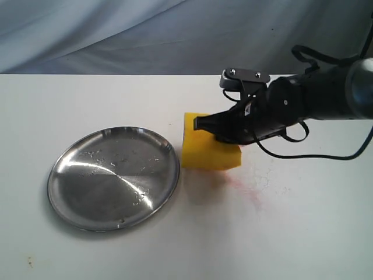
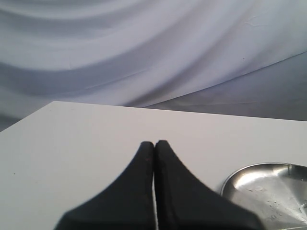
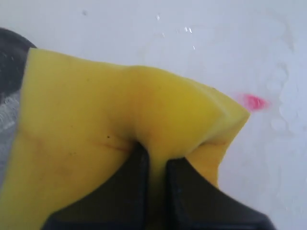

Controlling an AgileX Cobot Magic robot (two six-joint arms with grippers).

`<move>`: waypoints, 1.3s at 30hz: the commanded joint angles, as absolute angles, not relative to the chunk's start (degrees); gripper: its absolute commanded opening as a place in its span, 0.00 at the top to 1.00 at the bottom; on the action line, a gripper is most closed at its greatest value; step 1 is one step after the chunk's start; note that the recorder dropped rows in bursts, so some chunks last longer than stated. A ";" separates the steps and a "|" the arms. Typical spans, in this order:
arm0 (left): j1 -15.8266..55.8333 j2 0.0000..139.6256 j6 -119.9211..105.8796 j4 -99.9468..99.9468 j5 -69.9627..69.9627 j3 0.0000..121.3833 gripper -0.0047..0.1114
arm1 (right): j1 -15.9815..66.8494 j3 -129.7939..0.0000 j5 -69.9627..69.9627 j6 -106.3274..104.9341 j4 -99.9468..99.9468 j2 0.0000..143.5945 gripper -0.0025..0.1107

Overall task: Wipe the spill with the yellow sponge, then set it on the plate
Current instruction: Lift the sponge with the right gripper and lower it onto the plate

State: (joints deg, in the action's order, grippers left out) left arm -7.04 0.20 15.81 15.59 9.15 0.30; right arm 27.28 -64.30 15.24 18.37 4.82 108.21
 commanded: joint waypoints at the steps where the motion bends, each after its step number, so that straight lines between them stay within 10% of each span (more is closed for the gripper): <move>1: -6.75 0.00 15.97 15.63 8.87 0.00 0.96 | 27.17 -68.98 16.20 18.02 2.51 107.25 0.98; 34: -6.75 0.00 15.97 15.63 8.87 0.00 0.96 | 44.18 -80.74 13.53 15.90 9.86 119.30 0.98; 39: -6.75 0.00 16.09 15.63 8.87 0.00 0.96 | 44.18 -80.74 14.29 15.90 9.45 119.30 0.76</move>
